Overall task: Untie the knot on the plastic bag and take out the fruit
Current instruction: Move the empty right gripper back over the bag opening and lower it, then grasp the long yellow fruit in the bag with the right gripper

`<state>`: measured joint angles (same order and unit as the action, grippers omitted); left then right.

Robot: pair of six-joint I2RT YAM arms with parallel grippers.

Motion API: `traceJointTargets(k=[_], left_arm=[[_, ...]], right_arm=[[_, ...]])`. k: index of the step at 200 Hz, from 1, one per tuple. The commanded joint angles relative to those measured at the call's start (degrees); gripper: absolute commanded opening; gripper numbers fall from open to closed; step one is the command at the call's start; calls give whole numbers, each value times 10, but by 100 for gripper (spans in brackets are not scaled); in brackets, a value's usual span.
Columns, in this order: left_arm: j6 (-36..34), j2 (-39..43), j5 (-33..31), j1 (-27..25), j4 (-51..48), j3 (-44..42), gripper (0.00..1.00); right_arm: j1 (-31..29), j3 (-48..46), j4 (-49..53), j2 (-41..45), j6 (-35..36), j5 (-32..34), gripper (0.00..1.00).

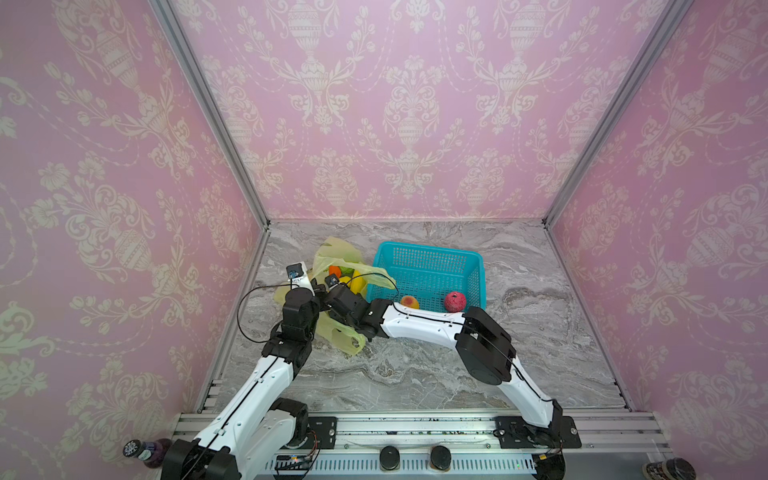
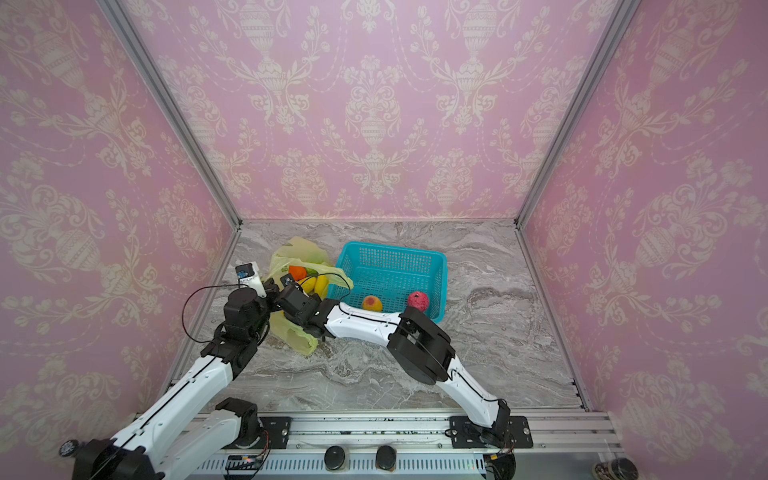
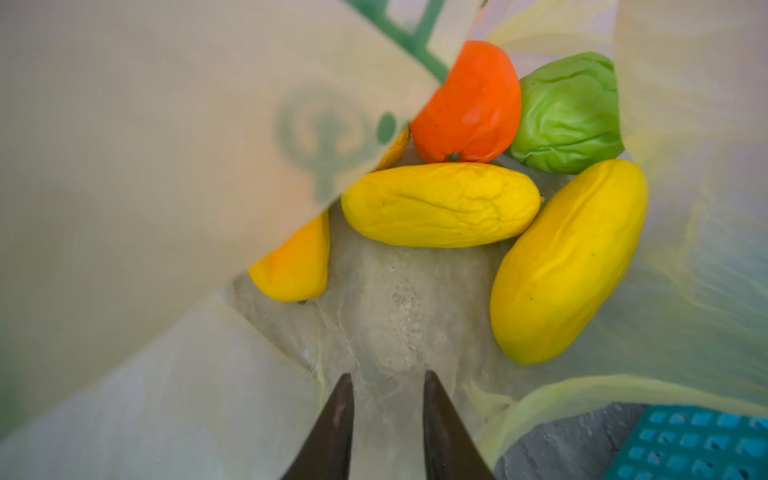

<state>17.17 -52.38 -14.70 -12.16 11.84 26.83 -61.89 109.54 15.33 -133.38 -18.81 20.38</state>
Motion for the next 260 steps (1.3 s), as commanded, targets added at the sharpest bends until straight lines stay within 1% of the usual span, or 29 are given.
traceJointTargets(k=[1,11,27,44,60,74,91,107,121,131,149,170,191,203,209,229,239,249,260], left_arm=[[-15,2,11,3,-2,2,0],[-16,3,11,3,-2,2,0],[-13,2,0,3,-6,2,0],[-15,3,14,3,-2,2,0],[-14,4,7,3,-4,1,0],[-12,3,5,3,-5,2,0],[-14,6,11,3,-2,0,0],[-10,5,-9,3,-6,1,0],[-8,3,-15,3,-9,2,0],[-9,2,-11,3,-9,3,0],[-9,2,-12,3,-9,3,0],[-9,3,-2,3,-6,1,0],[-9,3,0,3,-4,1,0],[-10,2,9,3,-1,-1,0],[-10,3,13,3,0,-1,0],[-9,1,-1,3,-5,1,0],[-8,-4,-7,3,-7,3,0],[-8,-10,-7,3,-10,7,0],[-8,-19,-10,4,-14,13,0]], right_arm=[[12,65,44,-43,-22,40,36],[17,96,66,-67,-28,55,38],[24,137,99,-98,-37,101,48],[32,164,123,-120,-40,105,54],[39,167,137,-127,-44,127,61],[42,160,145,-126,-55,142,64],[48,136,134,-119,-59,132,64],[53,118,124,-115,-66,129,64],[58,106,113,-114,-74,107,65],[61,103,102,-115,-72,93,68],[66,114,98,-128,-71,91,76],[73,136,97,-149,-74,63,80],[79,161,99,-169,-79,62,84],[83,167,93,-174,-86,55,84],[85,166,88,-175,-87,50,82],[86,155,73,-166,-87,47,64],[86,141,66,-154,-90,42,57],[85,115,49,-133,-88,28,51],[81,75,21,-104,-76,18,48]])
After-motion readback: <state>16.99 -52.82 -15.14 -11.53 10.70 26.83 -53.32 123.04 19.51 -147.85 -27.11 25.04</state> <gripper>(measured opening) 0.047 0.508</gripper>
